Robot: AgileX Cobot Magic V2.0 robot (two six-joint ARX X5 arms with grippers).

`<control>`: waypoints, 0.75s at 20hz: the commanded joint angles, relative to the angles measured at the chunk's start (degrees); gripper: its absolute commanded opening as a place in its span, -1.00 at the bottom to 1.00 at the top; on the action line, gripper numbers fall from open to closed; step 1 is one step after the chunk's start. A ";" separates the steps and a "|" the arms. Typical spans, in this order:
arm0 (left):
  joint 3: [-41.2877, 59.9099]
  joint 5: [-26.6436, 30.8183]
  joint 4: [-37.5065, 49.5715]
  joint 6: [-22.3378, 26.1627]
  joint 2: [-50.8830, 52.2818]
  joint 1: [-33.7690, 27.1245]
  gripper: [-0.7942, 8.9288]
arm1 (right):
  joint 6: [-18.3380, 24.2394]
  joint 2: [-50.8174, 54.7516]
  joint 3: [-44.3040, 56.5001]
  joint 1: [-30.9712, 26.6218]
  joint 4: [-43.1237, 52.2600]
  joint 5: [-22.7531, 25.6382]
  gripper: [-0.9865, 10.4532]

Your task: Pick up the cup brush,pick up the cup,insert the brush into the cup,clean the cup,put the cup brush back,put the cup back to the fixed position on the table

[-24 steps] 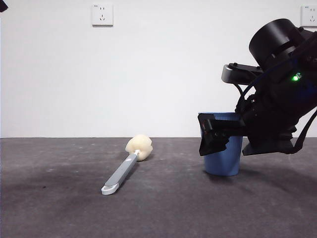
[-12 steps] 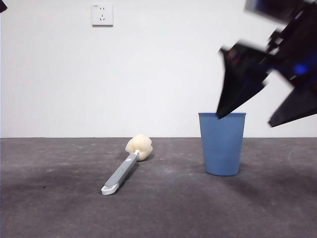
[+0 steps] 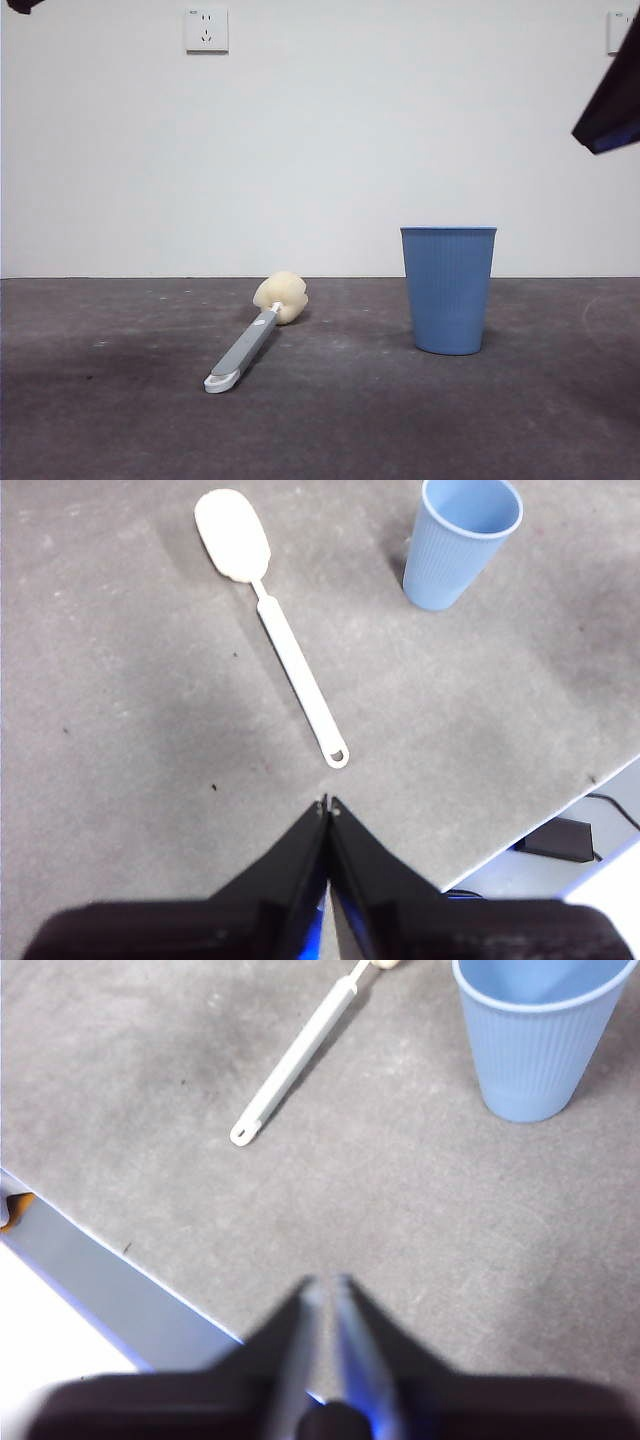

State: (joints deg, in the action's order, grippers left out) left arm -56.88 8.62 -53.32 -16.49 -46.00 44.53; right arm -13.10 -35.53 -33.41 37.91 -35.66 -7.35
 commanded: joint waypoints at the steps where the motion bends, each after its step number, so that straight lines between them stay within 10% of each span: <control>1: 0.24 0.24 0.13 0.68 0.04 0.13 -0.84 | -0.48 0.31 0.35 0.02 0.15 0.22 -0.83; 10: 0.24 0.24 0.07 0.68 1.64 -1.22 -0.84 | -0.50 0.31 0.35 0.02 0.11 0.20 -0.83; 15: 2.80 -0.79 16.09 8.98 11.78 -16.59 -0.84 | -0.48 0.31 0.35 0.02 0.02 0.20 -0.83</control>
State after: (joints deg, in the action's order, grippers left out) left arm -54.92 7.97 -38.61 -10.74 -34.87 29.32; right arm -13.13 -35.33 -33.41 37.89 -35.97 -7.31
